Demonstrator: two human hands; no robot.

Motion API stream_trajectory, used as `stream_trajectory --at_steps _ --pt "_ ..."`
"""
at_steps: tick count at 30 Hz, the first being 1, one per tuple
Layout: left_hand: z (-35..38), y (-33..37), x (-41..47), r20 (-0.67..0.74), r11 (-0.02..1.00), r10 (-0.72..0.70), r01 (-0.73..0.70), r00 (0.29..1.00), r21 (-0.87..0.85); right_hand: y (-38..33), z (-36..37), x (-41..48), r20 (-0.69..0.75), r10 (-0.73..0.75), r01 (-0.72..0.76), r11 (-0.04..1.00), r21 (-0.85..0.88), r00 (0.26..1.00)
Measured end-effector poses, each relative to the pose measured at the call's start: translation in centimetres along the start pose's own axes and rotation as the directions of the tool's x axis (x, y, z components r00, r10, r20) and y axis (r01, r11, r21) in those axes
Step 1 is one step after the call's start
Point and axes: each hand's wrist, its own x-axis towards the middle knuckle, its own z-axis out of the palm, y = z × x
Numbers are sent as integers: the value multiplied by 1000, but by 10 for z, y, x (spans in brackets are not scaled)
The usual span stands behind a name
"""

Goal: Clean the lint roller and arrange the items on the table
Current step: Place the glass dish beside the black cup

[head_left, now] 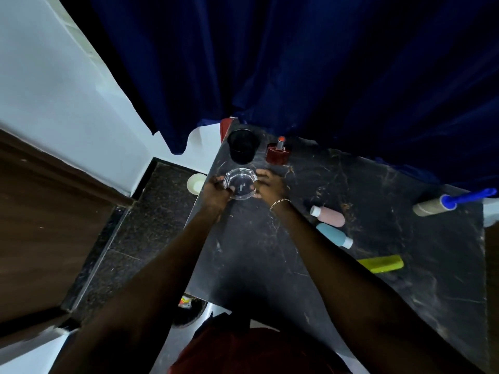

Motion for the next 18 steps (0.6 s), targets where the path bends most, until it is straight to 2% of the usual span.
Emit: stream_trajectory --at_steps 3,5,8,11,18 --pt "-7 -1 13 -71 973 51 -33 996 228 4 12 14 -51 0 -3 998 -61 999" --pt "-10 -2 20 -89 947 86 -54 992 317 6 18 19 -63 -20 13 993 -116 998" --pt "-15 -4 30 -88 925 128 -87 988 370 9 27 25 -57 -53 45 990 -131 997" --pt "-17 -6 37 -76 931 113 -79 991 357 11 32 32 -57 -94 82 979 -185 994" --pt "-20 -6 55 -47 907 115 -86 992 411 13 38 47 -48 -15 4 975 -221 999"
